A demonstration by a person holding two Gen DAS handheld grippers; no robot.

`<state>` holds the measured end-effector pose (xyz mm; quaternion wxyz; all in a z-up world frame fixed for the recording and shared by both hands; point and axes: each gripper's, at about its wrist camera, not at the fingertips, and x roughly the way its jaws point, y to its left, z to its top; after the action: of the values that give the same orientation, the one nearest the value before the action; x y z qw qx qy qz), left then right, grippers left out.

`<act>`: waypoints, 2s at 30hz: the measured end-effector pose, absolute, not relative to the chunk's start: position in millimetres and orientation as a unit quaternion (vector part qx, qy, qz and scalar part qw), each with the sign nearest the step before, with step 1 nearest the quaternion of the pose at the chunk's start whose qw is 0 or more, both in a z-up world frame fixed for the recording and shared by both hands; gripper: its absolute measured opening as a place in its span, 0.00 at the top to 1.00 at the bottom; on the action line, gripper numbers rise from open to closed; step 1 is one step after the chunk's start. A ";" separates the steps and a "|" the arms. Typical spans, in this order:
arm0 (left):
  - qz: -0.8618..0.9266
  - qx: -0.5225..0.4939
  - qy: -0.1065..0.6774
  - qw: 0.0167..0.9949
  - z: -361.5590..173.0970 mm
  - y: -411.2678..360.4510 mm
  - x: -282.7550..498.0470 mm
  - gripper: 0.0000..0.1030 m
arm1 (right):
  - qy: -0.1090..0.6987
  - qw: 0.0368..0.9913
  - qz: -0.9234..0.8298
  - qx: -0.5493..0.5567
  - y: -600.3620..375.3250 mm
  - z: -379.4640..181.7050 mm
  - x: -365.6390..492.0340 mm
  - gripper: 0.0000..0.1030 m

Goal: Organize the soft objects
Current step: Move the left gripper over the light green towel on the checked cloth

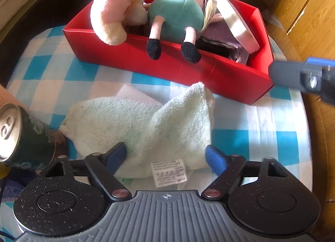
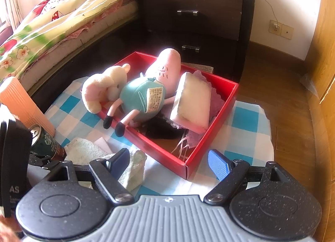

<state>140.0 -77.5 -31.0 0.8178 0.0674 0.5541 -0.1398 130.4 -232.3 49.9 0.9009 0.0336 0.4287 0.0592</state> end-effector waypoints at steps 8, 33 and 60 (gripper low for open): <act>-0.148 0.048 0.579 0.800 -39.6 -61.5 106.0 0.82 | 0.407 0.910 0.074 0.026 -227.2 69.7 113.6 0.41; -0.055 0.047 0.539 0.839 -51.1 -62.9 118.8 0.21 | 0.387 0.914 0.106 0.065 -211.3 81.6 109.5 0.41; -0.157 0.099 0.463 0.867 7.9 -59.8 68.2 0.15 | 0.380 0.915 0.123 0.052 -200.0 93.2 95.1 0.38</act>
<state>68.2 -59.8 7.9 0.8668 0.0989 0.4629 -0.1571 95.1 -200.0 93.2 0.9152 0.0523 0.3802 0.1232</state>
